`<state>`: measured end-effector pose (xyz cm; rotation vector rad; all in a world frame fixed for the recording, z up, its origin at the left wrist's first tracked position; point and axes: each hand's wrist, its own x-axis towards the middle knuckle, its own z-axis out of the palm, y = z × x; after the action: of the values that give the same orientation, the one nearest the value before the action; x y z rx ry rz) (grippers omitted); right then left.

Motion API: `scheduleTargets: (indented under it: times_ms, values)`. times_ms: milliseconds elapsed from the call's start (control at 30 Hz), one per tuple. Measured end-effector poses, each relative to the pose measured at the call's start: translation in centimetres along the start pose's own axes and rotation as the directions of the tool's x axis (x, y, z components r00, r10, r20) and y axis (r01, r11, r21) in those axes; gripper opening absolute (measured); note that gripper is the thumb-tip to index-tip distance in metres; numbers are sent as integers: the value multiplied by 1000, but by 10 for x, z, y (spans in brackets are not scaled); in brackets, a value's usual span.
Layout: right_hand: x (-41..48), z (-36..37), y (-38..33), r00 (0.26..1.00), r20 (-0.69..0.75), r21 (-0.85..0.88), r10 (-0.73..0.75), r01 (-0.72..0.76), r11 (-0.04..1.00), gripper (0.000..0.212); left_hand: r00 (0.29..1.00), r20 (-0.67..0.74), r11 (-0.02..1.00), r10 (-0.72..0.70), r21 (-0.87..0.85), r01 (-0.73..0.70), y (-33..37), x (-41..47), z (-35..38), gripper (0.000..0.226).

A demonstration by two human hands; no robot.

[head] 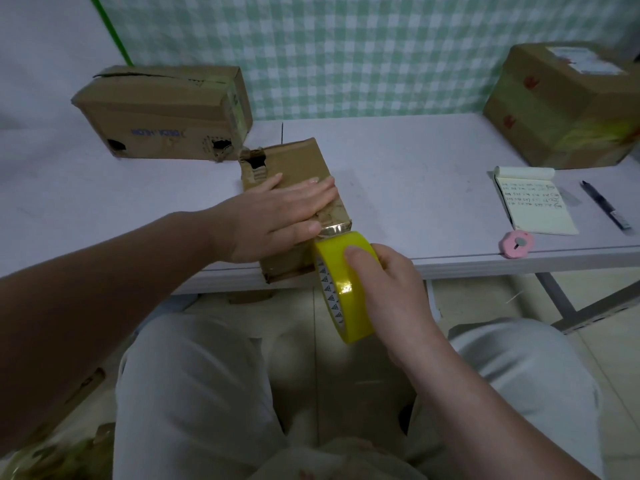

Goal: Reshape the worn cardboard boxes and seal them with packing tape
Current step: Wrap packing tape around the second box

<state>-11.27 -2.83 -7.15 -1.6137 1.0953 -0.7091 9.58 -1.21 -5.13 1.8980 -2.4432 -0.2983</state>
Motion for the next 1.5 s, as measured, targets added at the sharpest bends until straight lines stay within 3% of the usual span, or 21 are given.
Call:
scheduleTargets:
  times_ms: [267,433,567,633,700,767,833,933,1267,1500]
  values:
    - [2,1,-4,1000,-9,17,21,-21,1000,60,990,-46,990,-136,35,138,1,2,1,79]
    - [2,1,-4,1000,-3,12,29,-29,999,59,952,-48,953,-303,9,304,3,4,-2,73]
    - [4,2,-5,999,-4,-9,38,-38,999,59,912,-129,909,-389,105,402,10,9,-1,71]
    - [3,3,-3,999,6,-18,39,-39,999,60,914,-203,928,-350,53,368,18,6,-2,70]
    - [2,3,0,999,10,-8,33,-33,999,58,949,-226,975,-220,-93,203,31,-1,-5,69]
    - [2,4,3,1000,3,10,31,-31,999,57,983,-172,986,-68,-160,40,44,-9,-4,66]
    - [1,4,5,1000,1,21,26,-26,999,58,994,-107,991,14,-128,-28,48,-16,4,67]
    - [0,4,5,1000,-3,29,-3,3,1000,57,997,-78,998,2,-68,-7,40,-16,9,69]
    - [-5,7,4,1000,0,74,-17,17,997,56,989,-70,985,-133,-120,124,35,-4,6,74]
    - [-7,7,3,1000,-20,45,-14,15,999,58,980,-35,974,-195,-128,189,34,2,4,60]
